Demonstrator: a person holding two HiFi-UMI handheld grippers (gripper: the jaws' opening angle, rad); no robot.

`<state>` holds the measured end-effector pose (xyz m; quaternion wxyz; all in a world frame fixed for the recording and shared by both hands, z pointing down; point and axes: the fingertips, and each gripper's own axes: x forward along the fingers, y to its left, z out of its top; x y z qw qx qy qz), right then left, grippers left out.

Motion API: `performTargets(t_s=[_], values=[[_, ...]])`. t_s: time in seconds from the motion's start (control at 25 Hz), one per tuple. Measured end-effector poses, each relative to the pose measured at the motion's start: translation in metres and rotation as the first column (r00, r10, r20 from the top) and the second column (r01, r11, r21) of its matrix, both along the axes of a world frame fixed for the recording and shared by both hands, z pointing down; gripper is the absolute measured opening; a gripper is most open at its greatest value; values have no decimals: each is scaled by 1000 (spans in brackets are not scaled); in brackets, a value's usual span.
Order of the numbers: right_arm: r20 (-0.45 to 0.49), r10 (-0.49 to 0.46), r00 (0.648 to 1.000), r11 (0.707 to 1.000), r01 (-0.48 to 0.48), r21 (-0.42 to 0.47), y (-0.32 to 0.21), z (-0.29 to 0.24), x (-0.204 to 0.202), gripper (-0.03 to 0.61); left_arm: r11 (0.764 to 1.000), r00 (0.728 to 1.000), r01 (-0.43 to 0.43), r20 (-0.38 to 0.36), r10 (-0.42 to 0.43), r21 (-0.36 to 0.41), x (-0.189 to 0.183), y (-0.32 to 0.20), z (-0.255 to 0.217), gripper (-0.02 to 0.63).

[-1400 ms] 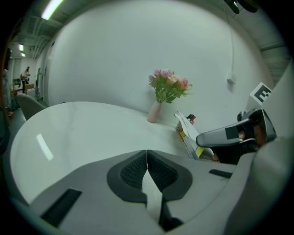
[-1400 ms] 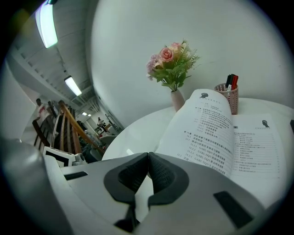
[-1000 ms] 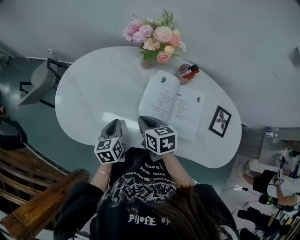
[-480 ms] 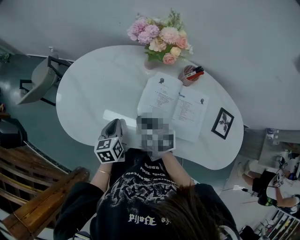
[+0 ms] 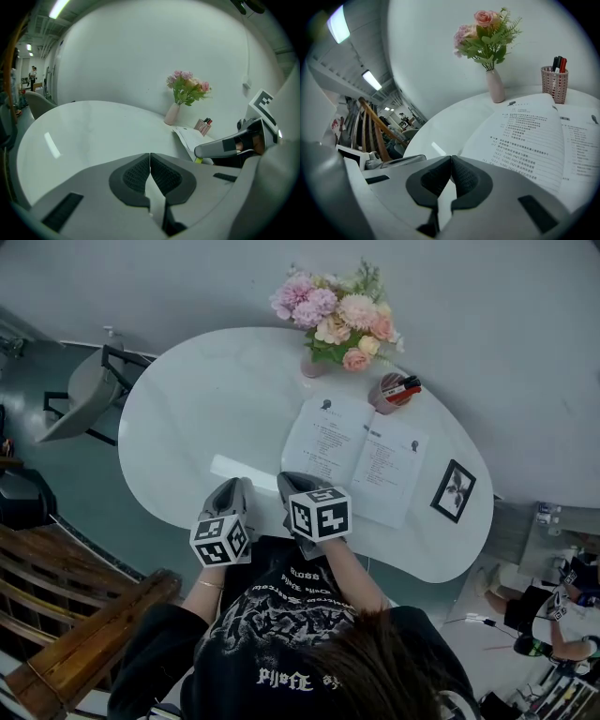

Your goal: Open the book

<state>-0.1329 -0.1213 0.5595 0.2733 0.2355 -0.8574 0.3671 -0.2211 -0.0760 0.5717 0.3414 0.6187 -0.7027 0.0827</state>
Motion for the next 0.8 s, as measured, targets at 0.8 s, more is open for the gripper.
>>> performTargets(t_s=[0.8], values=[[-109,-31,994,999,27,-32,0,35,-11,29,1000,1000,3,0,-3,-17,-16,0,5,24]])
